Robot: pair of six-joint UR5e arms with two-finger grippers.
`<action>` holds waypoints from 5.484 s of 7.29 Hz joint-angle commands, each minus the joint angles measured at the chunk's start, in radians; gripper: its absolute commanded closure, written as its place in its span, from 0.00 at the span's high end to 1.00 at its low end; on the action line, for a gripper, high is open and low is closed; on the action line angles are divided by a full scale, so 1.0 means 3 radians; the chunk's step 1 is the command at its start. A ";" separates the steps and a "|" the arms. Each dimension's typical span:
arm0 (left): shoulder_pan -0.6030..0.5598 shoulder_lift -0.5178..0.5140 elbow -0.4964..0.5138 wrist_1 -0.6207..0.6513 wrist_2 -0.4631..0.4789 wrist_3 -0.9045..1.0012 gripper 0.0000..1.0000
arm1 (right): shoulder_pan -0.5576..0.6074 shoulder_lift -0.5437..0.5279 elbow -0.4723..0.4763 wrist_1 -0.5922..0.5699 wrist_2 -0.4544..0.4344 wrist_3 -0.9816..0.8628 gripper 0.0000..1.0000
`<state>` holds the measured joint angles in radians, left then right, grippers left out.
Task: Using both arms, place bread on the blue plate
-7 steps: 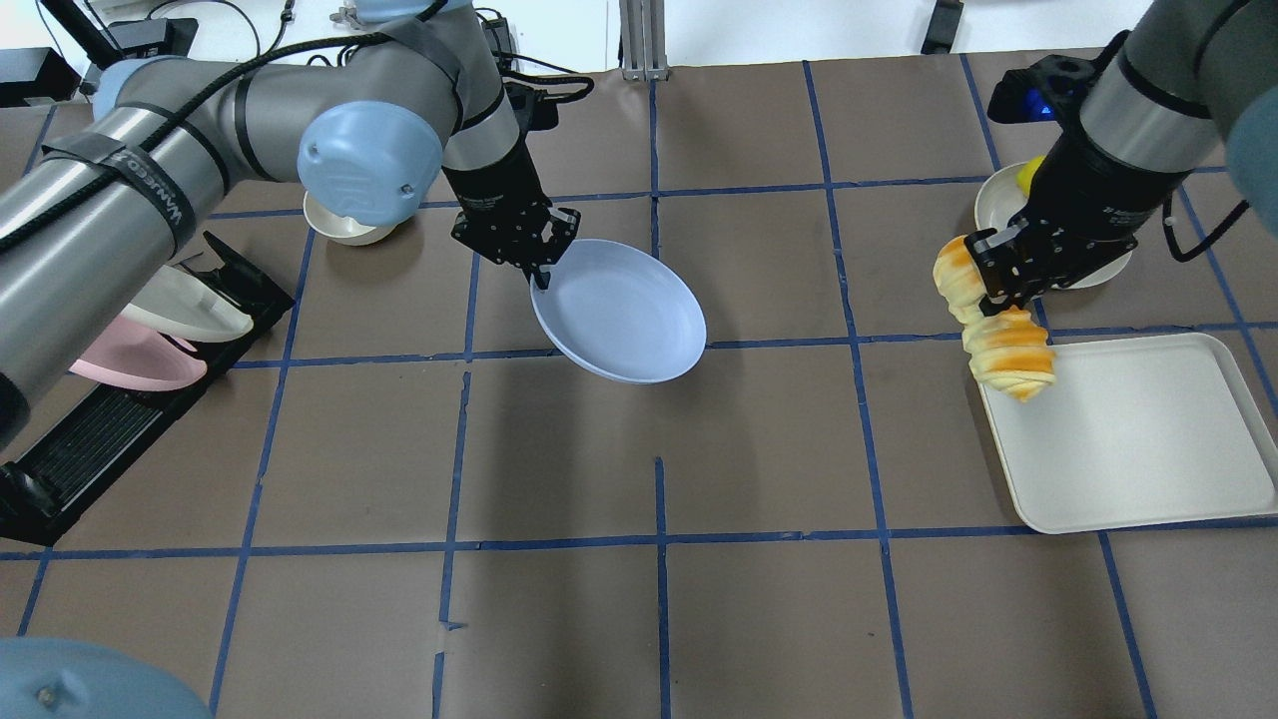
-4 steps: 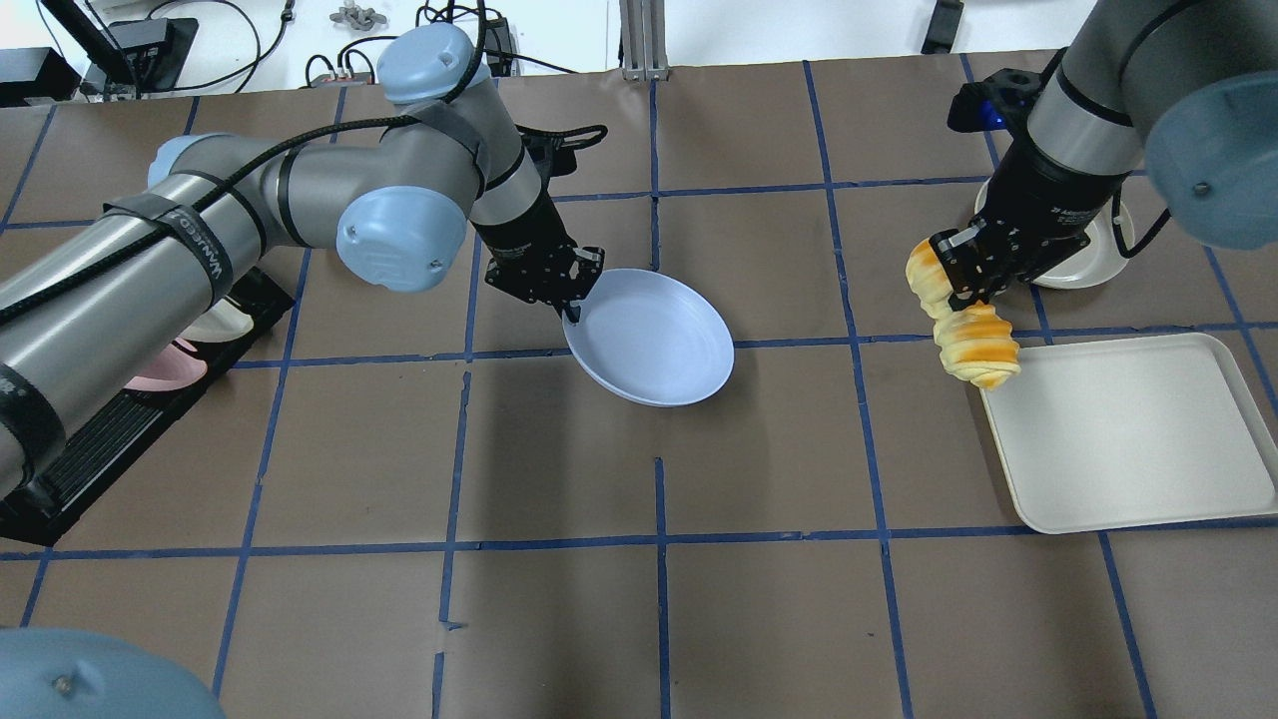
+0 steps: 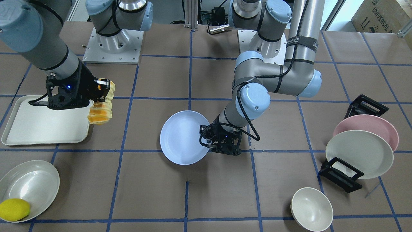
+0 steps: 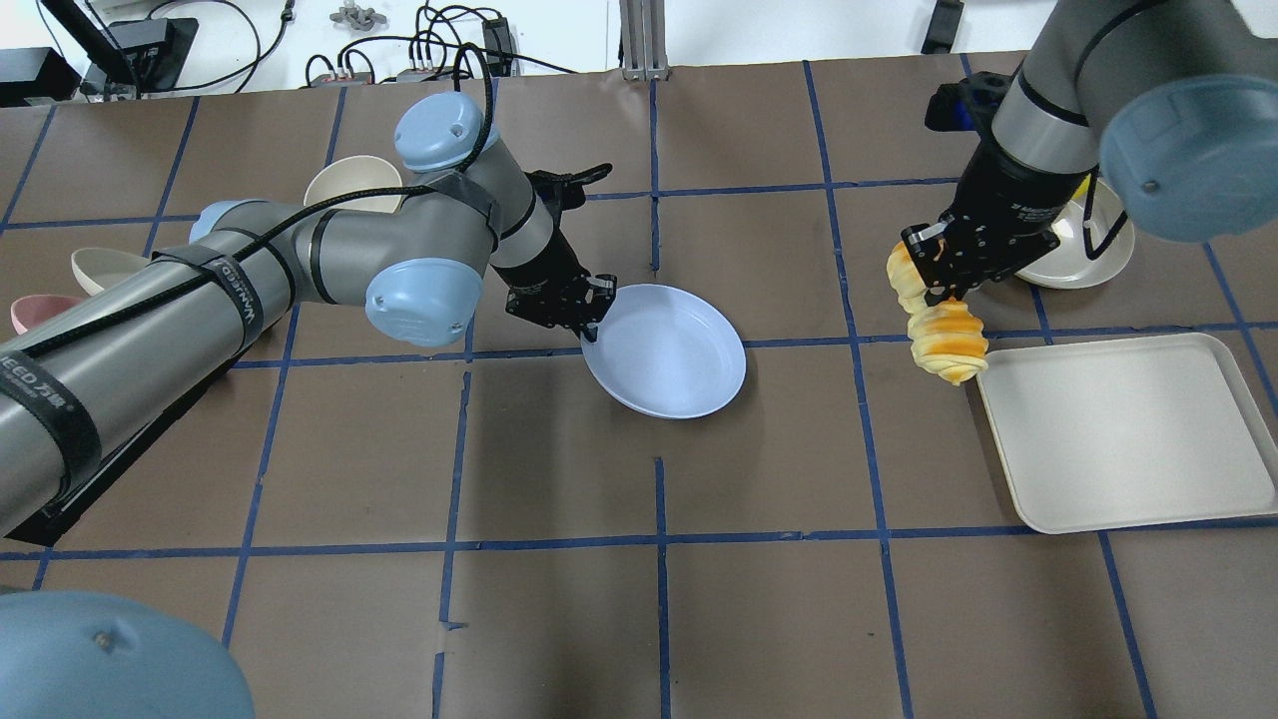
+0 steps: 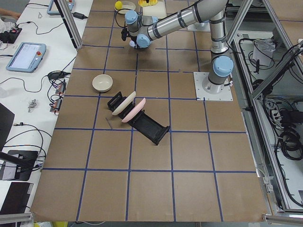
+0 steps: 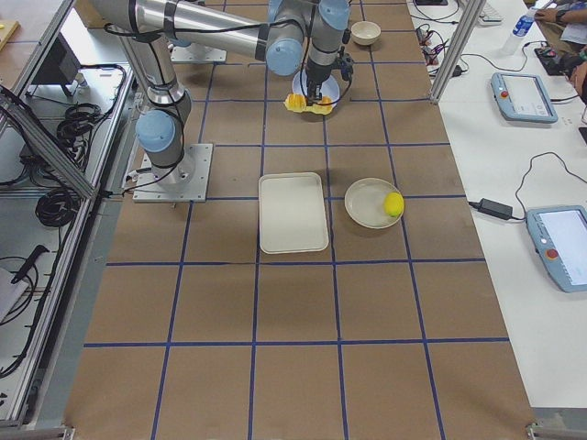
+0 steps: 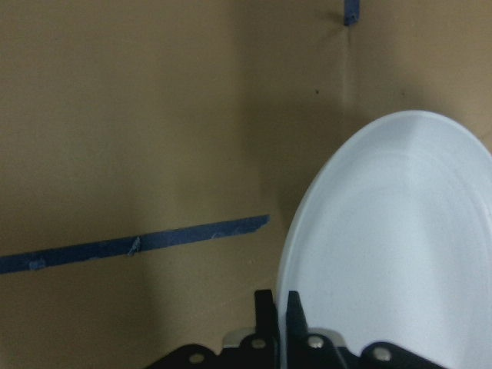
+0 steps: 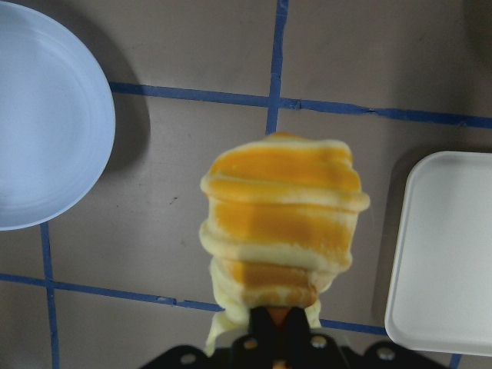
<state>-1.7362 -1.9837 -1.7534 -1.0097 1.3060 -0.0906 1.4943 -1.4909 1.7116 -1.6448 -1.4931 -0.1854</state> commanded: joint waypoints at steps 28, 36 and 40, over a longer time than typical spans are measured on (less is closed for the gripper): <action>0.0428 0.1269 0.0665 -0.1558 0.0863 0.0307 1.00 | -0.0624 -0.0639 0.0891 -0.0960 -0.0316 -0.0471 0.99; 0.0469 0.1325 0.0675 -0.1574 0.0857 0.0261 1.00 | -0.0079 -0.0308 0.0150 -0.0720 -0.0075 0.0014 0.99; 0.0469 0.1340 0.0675 -0.1579 0.0867 0.0261 1.00 | 0.0107 -0.0277 0.0134 -0.0633 -0.0238 0.0608 1.00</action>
<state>-1.5953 -1.5830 -1.5517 -1.4831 1.5645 -0.0123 1.5120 -1.5768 1.7532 -1.8417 -1.5381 -0.0375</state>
